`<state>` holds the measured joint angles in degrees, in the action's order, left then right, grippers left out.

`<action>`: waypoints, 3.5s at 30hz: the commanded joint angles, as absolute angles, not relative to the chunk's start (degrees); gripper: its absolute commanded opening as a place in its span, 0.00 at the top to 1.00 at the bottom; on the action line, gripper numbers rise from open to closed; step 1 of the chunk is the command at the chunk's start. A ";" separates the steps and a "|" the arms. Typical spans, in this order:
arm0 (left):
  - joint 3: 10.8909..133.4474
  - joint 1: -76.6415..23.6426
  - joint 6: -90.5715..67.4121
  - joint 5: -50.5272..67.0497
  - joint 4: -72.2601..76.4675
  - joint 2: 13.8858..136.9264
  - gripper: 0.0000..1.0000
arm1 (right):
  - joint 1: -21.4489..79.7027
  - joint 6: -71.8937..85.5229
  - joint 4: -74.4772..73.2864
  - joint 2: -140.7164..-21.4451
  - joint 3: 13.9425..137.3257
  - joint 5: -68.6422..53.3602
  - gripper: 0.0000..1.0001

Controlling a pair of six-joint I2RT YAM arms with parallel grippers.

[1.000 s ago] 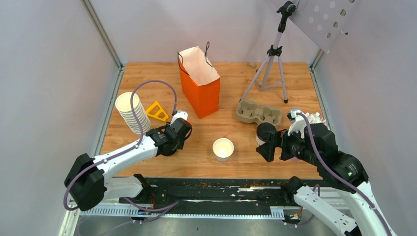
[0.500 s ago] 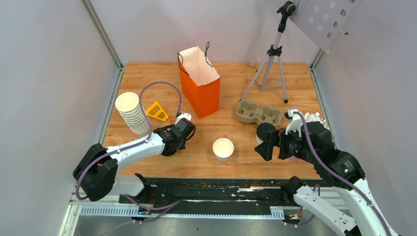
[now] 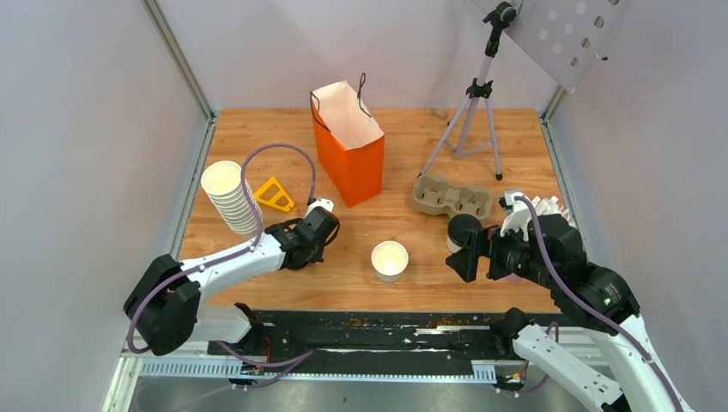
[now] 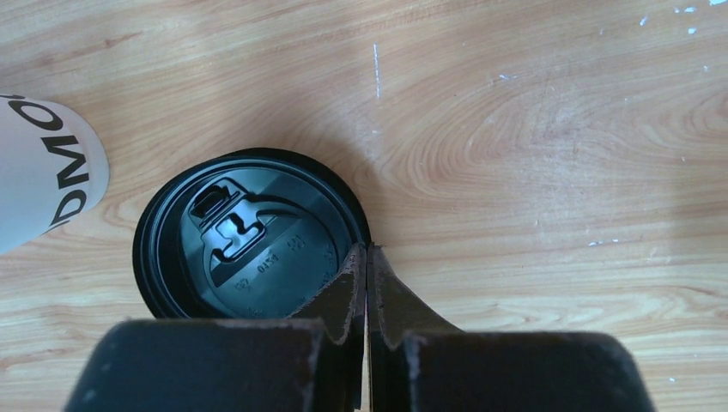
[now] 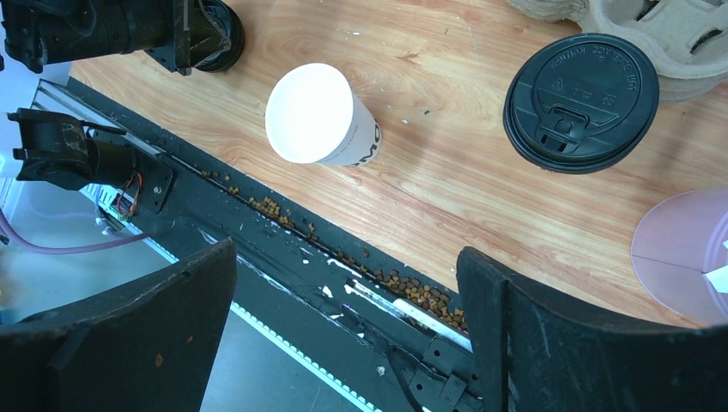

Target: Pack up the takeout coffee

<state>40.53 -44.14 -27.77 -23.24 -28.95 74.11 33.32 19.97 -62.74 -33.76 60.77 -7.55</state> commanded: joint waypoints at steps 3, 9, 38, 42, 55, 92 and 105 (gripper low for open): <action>42.97 -43.90 -28.20 -22.22 -31.79 68.29 1.00 | 33.62 21.40 -61.21 -32.88 60.57 -7.14 0.01; 42.62 -43.86 -28.50 -24.65 -32.05 66.98 0.78 | 33.61 21.49 -60.64 -33.28 60.57 -7.80 0.01; 32.08 -38.75 -48.25 -38.46 -40.77 47.93 0.57 | 33.63 20.06 -59.97 -35.74 61.12 -10.11 0.02; 30.86 -38.28 -47.39 -37.25 -38.64 48.53 0.60 | 33.64 20.03 -59.95 -35.86 61.35 -10.24 0.02; 30.35 -35.19 -43.91 -33.44 -34.03 54.16 0.77 | 33.58 20.66 -61.10 -35.24 61.89 -10.29 0.02; 38.00 -35.17 -38.77 -24.74 -40.94 45.58 1.00 | 33.71 22.28 -56.25 -38.54 60.71 -14.78 0.03; 37.35 -35.17 -37.94 -25.03 -39.64 44.64 1.00 | 47.25 29.19 -39.47 -51.52 63.42 -6.21 0.08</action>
